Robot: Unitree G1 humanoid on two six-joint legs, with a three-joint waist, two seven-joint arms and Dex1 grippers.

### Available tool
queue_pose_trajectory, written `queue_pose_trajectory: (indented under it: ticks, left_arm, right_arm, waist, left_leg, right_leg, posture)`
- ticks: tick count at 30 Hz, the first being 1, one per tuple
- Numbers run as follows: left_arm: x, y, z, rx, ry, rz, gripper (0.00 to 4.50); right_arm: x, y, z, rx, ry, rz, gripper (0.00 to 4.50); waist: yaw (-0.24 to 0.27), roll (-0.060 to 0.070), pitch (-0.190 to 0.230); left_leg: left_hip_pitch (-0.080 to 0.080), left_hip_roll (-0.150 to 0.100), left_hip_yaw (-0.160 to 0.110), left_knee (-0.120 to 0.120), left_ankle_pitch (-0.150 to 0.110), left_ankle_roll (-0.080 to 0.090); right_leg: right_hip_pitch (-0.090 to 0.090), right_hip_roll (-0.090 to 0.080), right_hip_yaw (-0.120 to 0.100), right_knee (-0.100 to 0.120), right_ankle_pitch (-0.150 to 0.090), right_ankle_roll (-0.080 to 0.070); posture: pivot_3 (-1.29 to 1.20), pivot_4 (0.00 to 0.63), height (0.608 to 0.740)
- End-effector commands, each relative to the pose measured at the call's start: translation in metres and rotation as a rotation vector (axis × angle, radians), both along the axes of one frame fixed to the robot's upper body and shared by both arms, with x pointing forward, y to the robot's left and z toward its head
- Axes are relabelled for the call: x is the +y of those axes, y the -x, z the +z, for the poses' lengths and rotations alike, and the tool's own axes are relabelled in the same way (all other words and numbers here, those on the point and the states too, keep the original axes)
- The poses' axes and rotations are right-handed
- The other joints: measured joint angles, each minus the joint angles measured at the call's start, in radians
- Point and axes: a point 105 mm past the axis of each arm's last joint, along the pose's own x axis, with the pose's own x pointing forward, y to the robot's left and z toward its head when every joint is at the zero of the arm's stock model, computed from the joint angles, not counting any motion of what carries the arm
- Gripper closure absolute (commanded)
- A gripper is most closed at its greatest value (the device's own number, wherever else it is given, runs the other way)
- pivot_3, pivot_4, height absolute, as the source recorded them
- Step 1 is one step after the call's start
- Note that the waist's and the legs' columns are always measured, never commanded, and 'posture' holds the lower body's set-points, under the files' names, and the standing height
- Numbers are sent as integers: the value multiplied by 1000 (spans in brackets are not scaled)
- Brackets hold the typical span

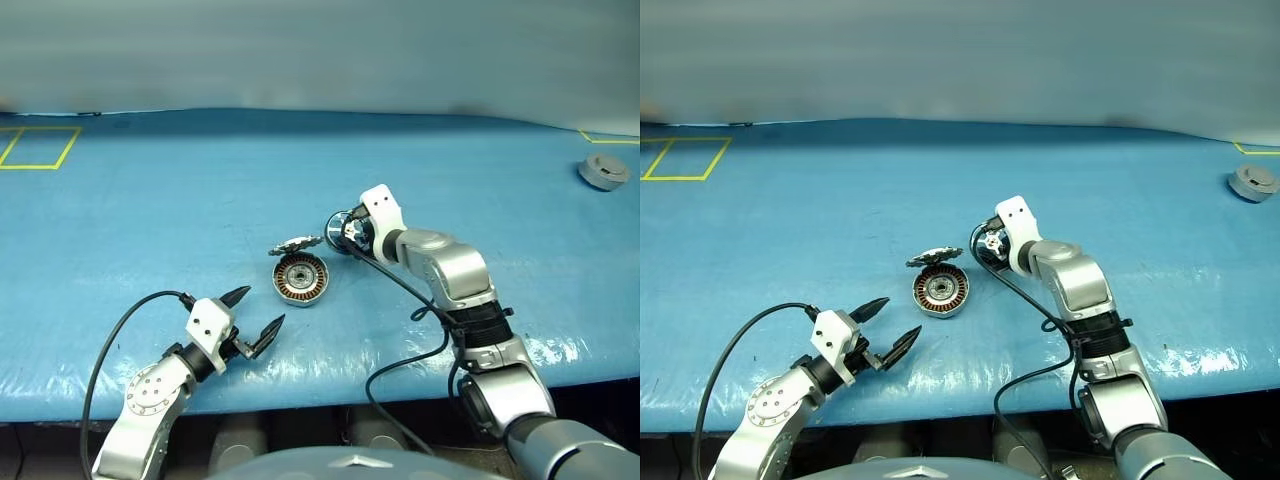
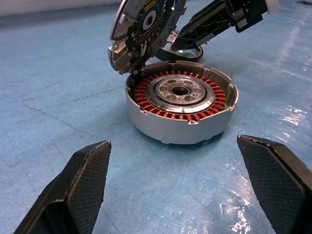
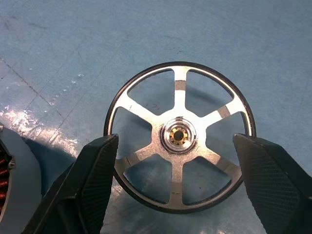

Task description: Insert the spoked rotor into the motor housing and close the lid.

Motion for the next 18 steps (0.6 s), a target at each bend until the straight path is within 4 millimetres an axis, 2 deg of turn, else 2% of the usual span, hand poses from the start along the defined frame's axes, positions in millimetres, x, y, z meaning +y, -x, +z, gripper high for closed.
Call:
queue_pose_trajectory:
  ticks: [1, 3, 5, 11, 13, 18]
  left_arm:
    - [-1, -1, 6, -28, 12, 5, 0]
    - [-1, -1, 6, -29, 12, 6, 0]
    - [-1, -1, 6, -30, 11, 8, 0]
    - [0, -1, 6, -30, 10, 13, 0]
    - [0, -1, 6, -30, 10, 14, 0]
    - [0, -1, 6, -32, 8, 14, 0]
  right_arm:
    - [2, -8, 10, -51, -9, -8, 531]
    - [0, -11, 6, -38, -13, -29, 531]
    - [-3, -12, 1, -32, 1, -41, 908]
    - [-1, -9, -7, 1, 0, -23, 2758]
    - [-1, -6, -10, 10, 1, -17, 3134]
    - [-2, 2, -4, -14, 26, 22, 3154]
  waist:
    - [0, 0, 0]
    - [0, 0, 0]
    - [-1, 0, 0]
    - [-1, 0, 0]
    - [-4, -1, -1]
    - [-1, -1, -1]
  left_leg:
    - [0, 0, 0, 0, 0, 0]
    - [0, 0, 0, 0, 0, 0]
    - [0, 0, 0, 0, 0, 0]
    - [1, 0, 0, 0, 0, 0]
    - [3, 0, 0, 1, 0, 0]
    - [3, 0, 0, 2, 0, 0]
  right_leg:
    - [0, 0, 0, 0, 0, 0]
    - [0, 0, 0, 0, 0, 0]
    - [0, 0, 0, 0, 0, 0]
    - [1, 0, 0, 0, 0, 0]
    - [3, 0, 0, 0, 0, 0]
    - [3, 0, 0, 1, -1, -2]
  posture:
    - [0, 150, 740]
    - [0, 150, 740]
    - [0, 150, 740]
    - [0, 150, 740]
    - [0, 150, 740]
    - [0, 150, 740]
